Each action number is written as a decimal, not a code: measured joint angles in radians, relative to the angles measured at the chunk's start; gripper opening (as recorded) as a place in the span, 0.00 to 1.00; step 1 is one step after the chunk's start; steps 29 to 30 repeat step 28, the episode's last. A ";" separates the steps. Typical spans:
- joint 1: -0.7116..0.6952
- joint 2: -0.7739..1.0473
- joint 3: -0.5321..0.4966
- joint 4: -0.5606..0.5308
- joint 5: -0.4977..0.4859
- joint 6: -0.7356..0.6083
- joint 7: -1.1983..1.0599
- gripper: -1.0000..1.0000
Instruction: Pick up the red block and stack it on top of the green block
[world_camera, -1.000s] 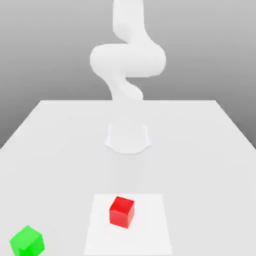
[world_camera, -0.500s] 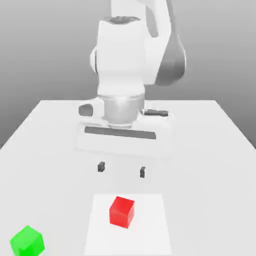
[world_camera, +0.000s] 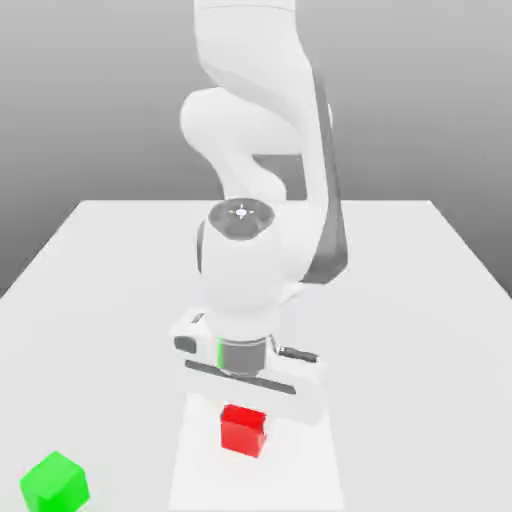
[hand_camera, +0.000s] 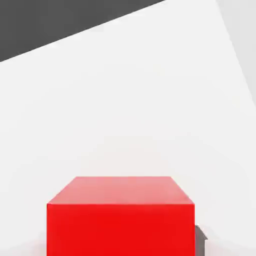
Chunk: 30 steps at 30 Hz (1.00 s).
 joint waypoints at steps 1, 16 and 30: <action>-0.001 -0.013 0.001 -0.002 0.001 -0.011 -0.001 0.00; -0.153 -0.100 -0.105 0.262 0.059 -0.363 0.068 0.00; -0.245 0.104 -0.150 0.430 0.132 -0.332 0.077 1.00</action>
